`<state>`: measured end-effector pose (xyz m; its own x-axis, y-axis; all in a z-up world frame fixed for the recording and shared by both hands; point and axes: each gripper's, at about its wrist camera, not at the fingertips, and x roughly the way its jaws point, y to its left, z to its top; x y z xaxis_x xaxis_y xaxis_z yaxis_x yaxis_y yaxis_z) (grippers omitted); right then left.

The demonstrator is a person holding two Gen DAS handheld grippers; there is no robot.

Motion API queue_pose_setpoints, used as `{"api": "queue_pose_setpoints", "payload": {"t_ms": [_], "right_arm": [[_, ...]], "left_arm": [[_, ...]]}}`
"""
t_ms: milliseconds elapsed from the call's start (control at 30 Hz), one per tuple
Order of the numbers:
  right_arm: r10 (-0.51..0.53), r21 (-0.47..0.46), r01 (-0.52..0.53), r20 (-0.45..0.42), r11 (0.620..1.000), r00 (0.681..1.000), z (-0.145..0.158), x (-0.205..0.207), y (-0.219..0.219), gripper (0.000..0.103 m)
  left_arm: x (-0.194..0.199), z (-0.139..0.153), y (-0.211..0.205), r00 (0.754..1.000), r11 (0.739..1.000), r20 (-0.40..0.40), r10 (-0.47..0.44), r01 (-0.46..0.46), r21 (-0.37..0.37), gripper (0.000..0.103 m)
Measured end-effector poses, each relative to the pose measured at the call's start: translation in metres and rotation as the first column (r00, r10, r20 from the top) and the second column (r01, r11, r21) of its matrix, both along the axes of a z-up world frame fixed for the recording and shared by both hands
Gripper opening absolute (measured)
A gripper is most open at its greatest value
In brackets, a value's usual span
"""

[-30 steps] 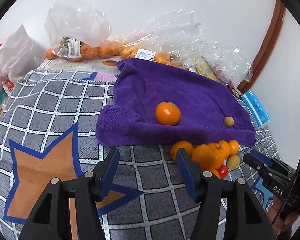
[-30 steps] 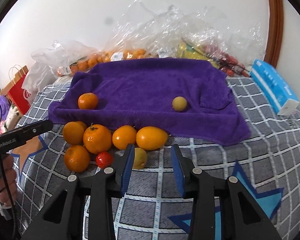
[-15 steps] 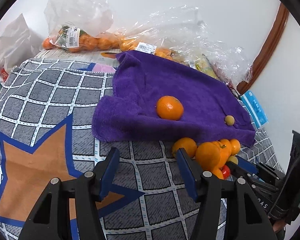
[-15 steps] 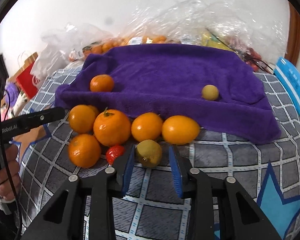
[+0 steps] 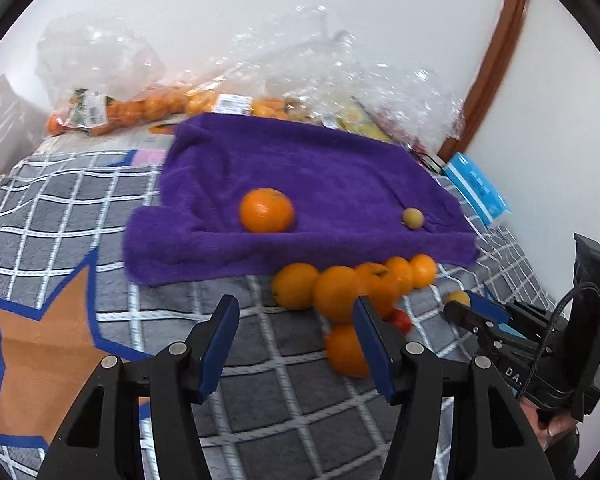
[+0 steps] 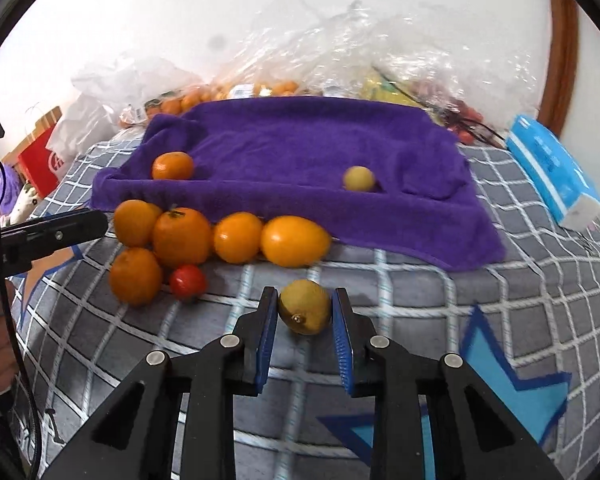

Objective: Organize fruits
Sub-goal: 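Grasp the yellow lemon with the right tool, then lift the lemon with the right tool while the left tool grasps another mandarin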

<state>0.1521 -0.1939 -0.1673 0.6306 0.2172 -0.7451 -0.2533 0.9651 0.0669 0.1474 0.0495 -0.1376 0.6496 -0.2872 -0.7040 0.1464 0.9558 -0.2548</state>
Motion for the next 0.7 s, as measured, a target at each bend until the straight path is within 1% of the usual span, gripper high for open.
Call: {"api": "queue_pose_setpoints", "payload": {"t_ms": [200, 267, 467, 500, 633, 700], "right_arm": [[-0.031, -0.025, 0.032, 0.041, 0.999, 0.999, 0.003, -0.006, -0.014, 0.027], [-0.031, -0.032, 0.032, 0.047, 0.999, 0.998, 0.002, -0.008, -0.016, 0.027], [-0.035, 0.003, 0.035, 0.035, 0.999, 0.999, 0.000, -0.008, -0.023, 0.027], [-0.038, 0.002, 0.038, 0.031, 0.999, 0.999, -0.001, -0.007, -0.024, 0.027], [-0.041, -0.015, 0.042, 0.008, 0.999, 0.999, -0.005, -0.003, -0.022, 0.027], [-0.041, -0.013, 0.041, -0.001, 0.999, 0.999, -0.006, -0.001, -0.022, 0.027]], "left_arm": [[0.004, 0.002, -0.013, 1.000, 1.000, -0.009, -0.012, 0.012, -0.018, 0.056], [0.005, 0.002, -0.015, 1.000, 1.000, -0.009, -0.003, 0.003, -0.027, 0.052], [0.011, -0.001, -0.025, 1.000, 1.000, -0.031, 0.001, -0.001, 0.001, 0.044], [0.011, -0.002, -0.027, 0.999, 1.000, -0.035, 0.002, -0.002, 0.006, 0.041], [0.014, -0.005, -0.032, 0.999, 1.000, -0.047, 0.005, -0.005, 0.015, 0.040], [0.015, -0.006, -0.035, 0.999, 0.999, -0.042, 0.012, -0.011, 0.033, 0.037]]}}
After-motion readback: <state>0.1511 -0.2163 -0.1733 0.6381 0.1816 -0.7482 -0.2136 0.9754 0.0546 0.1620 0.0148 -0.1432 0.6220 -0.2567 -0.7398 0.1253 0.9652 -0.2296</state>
